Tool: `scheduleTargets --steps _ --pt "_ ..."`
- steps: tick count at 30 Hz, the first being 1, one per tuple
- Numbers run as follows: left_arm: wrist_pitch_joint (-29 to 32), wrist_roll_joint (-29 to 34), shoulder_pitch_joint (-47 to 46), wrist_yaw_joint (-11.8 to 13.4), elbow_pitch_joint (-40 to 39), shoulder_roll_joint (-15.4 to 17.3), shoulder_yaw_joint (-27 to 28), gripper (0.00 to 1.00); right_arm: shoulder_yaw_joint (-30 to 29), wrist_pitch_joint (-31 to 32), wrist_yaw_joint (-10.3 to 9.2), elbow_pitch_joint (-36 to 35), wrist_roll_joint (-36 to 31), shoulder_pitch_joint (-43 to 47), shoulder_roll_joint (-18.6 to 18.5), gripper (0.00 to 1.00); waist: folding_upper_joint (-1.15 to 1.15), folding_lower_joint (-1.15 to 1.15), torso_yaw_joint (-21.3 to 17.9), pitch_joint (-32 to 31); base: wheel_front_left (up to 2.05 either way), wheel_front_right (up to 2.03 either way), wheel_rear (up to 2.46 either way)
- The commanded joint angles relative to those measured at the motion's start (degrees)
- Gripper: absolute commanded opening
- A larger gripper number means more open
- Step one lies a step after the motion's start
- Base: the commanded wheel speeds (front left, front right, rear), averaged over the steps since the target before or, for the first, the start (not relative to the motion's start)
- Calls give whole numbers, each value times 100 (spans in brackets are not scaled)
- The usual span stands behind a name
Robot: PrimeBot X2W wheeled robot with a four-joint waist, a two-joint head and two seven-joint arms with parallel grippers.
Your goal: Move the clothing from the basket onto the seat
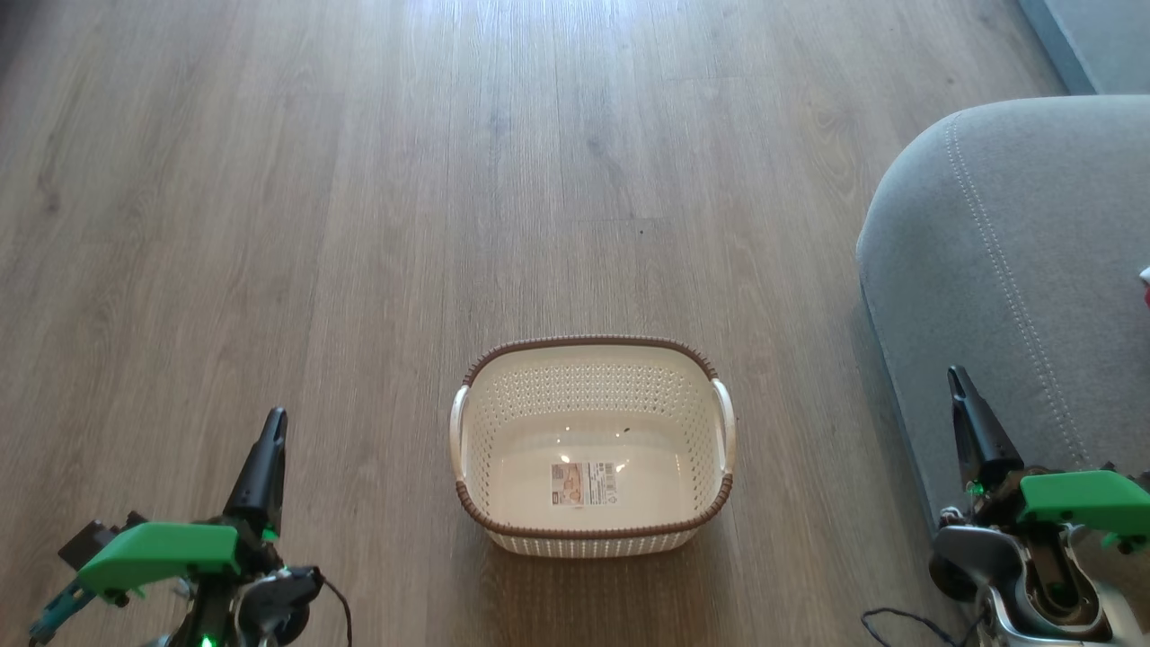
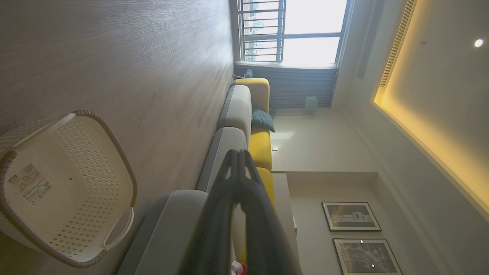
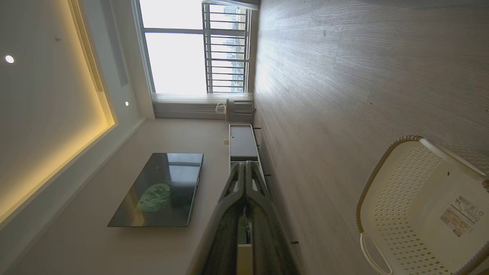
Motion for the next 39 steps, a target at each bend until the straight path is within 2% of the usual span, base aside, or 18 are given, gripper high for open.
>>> scheduleTargets --steps 1,39 --pt "44 -38 -275 -54 -197 80 194 0 99 34 2 -222 33 -116 0 0 0 0 0 0 0 0 0" --pt "43 -39 -274 -54 -198 79 194 0 99 34 2 -222 34 -115 0 0 0 0 0 0 0 0 0"
